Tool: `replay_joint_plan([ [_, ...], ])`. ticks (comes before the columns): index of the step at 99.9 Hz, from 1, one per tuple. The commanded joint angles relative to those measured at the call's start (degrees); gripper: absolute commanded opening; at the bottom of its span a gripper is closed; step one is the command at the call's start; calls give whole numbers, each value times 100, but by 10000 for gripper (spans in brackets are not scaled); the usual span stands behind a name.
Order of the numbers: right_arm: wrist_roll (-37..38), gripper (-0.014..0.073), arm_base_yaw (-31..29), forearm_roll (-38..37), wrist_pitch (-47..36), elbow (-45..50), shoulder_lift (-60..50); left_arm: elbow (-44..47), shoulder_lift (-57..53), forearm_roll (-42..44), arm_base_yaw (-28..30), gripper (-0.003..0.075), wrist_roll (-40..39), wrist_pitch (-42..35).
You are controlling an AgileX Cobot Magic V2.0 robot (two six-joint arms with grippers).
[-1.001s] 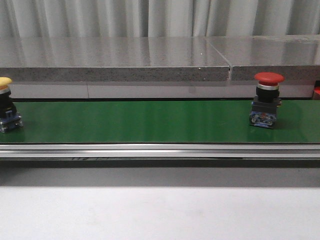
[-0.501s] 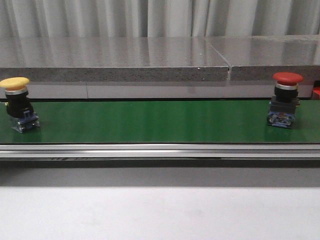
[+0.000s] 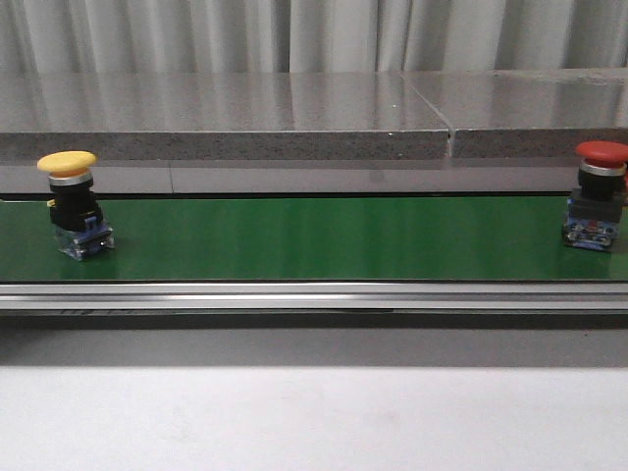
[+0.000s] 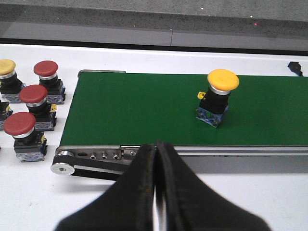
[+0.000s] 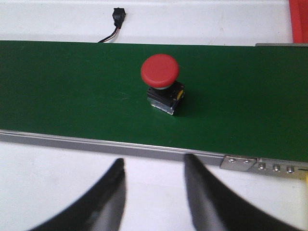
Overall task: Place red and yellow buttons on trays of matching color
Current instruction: 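Lower the right gripper and grasp the red button off the belt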
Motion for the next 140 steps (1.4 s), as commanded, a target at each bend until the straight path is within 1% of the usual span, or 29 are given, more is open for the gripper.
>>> replay_joint_plan([
  [1,-31,640,8,85,-243,-194,0,-141,46,-74,-57,-19,-14,-433],
  [2,-31,668,8,85,-257,-194,0,-141,46,-74,-57,-19,-14,-433],
  [3,-31,671,8,85,-263,-194,0,-141,46,-74,-57,-19,-14,-433],
  [12,1,635,-5,85,-297,-206,0,-141,46,-74,-57,-19,-14,-433],
  [26,299,636,-189,71,-157,-316,280,-141,46,-74,-57,-19,-14,-433],
  [36,299,636,-405,-4,106,-621,843,-141,46,-74,-57,-19,-14,-433],
  [47,273,636,-577,-82,141,-1015,1435,-141,46,-74,-57,-19,-14,-433],
  [80,93,636,-589,-127,239,-2089,3049,-141,46,-74,-57,-19,-14,-433],
  [101,197,631,-589,-766,231,-2305,3833,-141,46,-74,-57,-19,-14,-433],
  [106,274,603,-589,-984,252,-2321,3979,-141,46,-74,-57,-19,-14,-433],
  [111,321,552,-589,-1157,244,-2344,4103,-141,46,-74,-57,-19,-14,-433],
  [112,321,522,-589,-1188,238,-2352,4125,-141,46,-74,-57,-19,-14,-433],
  [113,321,522,-589,-1200,231,-2360,4138,-141,46,-74,-57,-19,-14,-433],
  [117,321,445,-589,-1222,226,-2393,4205,-141,46,-74,-57,-19,-14,-433],
  [118,321,445,-589,-1222,226,-2400,4212,-141,46,-74,-57,-19,-14,-433],
  [123,321,351,-589,-1222,218,-2413,4219,-141,46,-74,-57,-19,-14,-433],
  [130,321,251,-589,-1222,303,-2478,4209,-141,46,-74,-57,-19,-14,-433],
  [135,321,207,-589,-1222,391,-2565,4209,-141,46,-74,-57,-19,-14,-433],
  [140,321,194,-601,-1239,449,-2695,4209,-141,46,-74,-57,-19,-14,-433],
])
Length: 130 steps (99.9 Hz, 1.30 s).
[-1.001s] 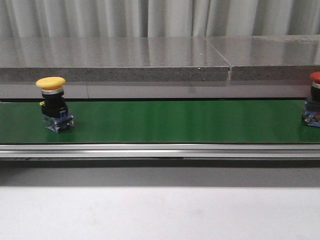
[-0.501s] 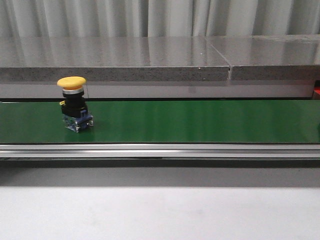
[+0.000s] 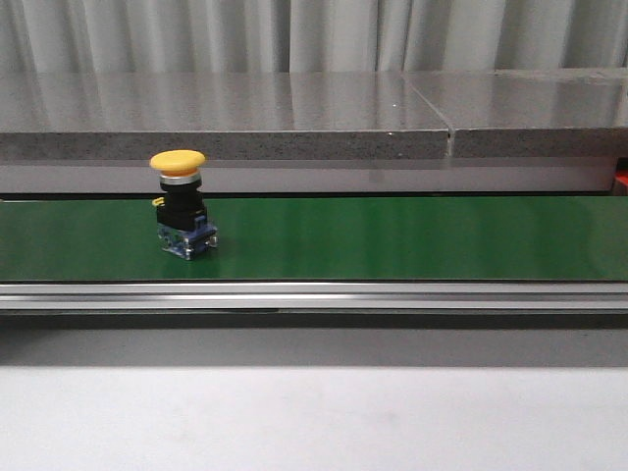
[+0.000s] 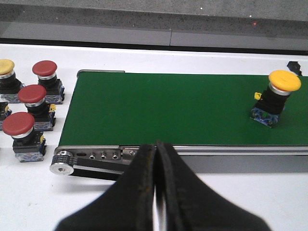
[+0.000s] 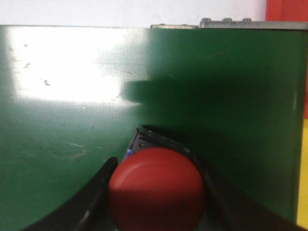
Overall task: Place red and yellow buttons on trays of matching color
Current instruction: 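Lower the right gripper and grasp the red button off the belt, then lower the red button into the red tray and open the right gripper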
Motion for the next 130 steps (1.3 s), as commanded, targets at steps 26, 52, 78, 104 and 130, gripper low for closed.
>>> replay_joint_plan([
  [26,1,195,-773,-75,28,-1221,-144,-141,46,-71,-36,-19,-14,-433],
  [52,-17,195,-1831,-68,15,-2142,722,-141,46,-71,-36,-19,-14,-433],
  [78,-17,195,-2099,-48,-674,-2341,1664,-141,46,-71,-36,-19,-14,-433],
  [104,-17,195,-2099,-54,-1296,-2341,2199,-141,46,-71,-36,-19,-14,-433],
  [130,-17,198,-2099,-62,-1406,-2341,2428,-141,46,-71,-36,-19,-14,-433],
])
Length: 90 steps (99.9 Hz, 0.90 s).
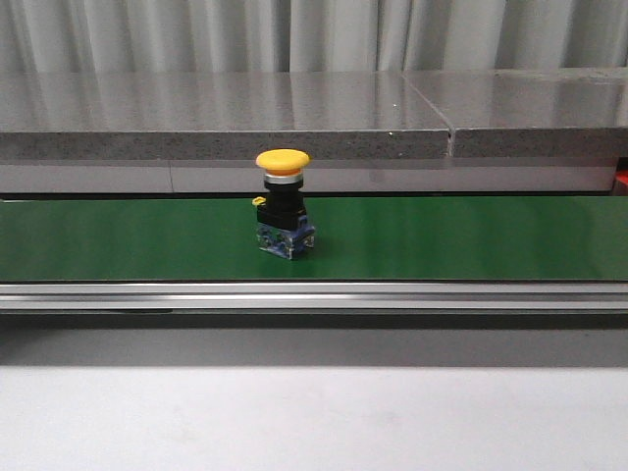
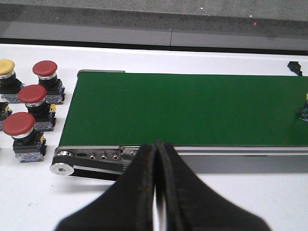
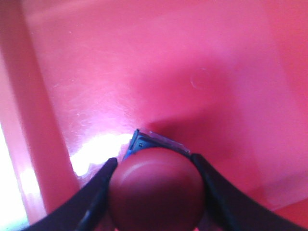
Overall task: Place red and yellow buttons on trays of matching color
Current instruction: 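Lower the red button into the red tray and open the right gripper, then move the right gripper above the yellow button on the belt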
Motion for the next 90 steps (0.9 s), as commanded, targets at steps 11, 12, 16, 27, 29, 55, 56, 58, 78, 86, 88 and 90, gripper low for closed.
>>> replay_joint_plan([
  [11,-17,208,-45,-40,-181,-201,-173,-141,46,-71,-36,-19,-14,-433],
  [12,-17,212,-45,-40,-175,-201,-168,-141,46,-71,-36,-19,-14,-433],
  [16,-17,251,-45,-40,-163,-201,-168,-141,46,-71,-36,-19,-14,-433],
  [27,-17,478,-45,-40,-178,-201,-173,-141,46,-71,-36,-19,-14,-433],
  [29,-17,530,-45,-40,-178,-201,-173,-141,46,-71,-36,-19,-14,-433],
  [55,-17,643,-45,-40,-429,-201,-471,-141,46,-71,-36,-19,-14,-433],
  [56,-17,643,-45,-40,-445,-201,-505,-141,46,-71,-36,-19,-14,-433],
  [58,-17,643,-45,-40,-459,-201,-562,-141,46,-71,-36,-19,-14,-433],
  [78,-17,643,-34,-22,-407,-195,-1239,-141,46,-71,-36,-19,-14,-433],
  [86,-17,643,5,-7,-314,-145,-1599,-141,46,-71,-36,-19,-14,-433],
  [88,-17,643,26,-7,-294,-119,-1667,-141,46,-71,-36,-19,-14,-433],
  [90,-17,643,41,-7,-277,-88,-1767,-141,46,-71,-36,-19,-14,-433],
])
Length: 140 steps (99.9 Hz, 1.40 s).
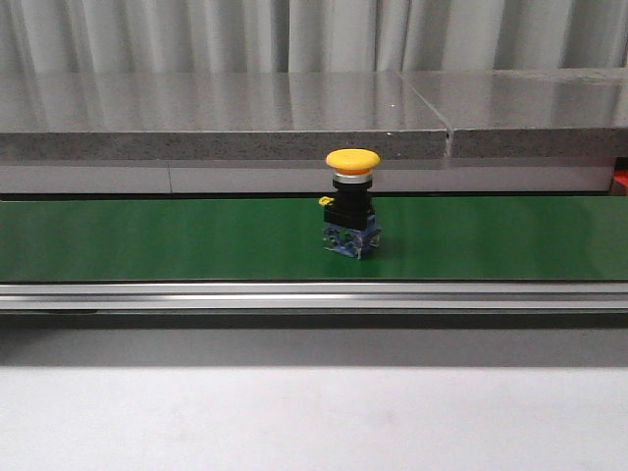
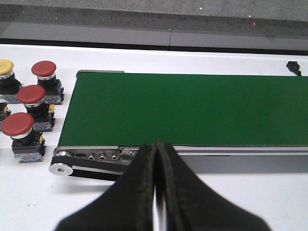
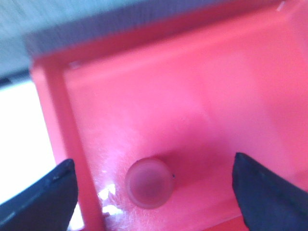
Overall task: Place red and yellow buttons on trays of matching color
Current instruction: 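Move the right gripper above the yellow button on the belt, then grasp the yellow button with the right gripper and lift it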
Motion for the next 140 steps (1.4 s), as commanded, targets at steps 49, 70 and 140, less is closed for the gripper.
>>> replay_joint_plan([
  [49,-171,635,1255,189,178,2241,-3099,-141,46,-71,-36,-19,-14,-433],
  [70,-194,635,2122,195,342,3076,-3582,-141,46,-71,-36,-19,-14,-433],
  [140,-2024,635,2895,1931,843,3253,-3146,-141,46,-71,-36,-19,-14,-433],
])
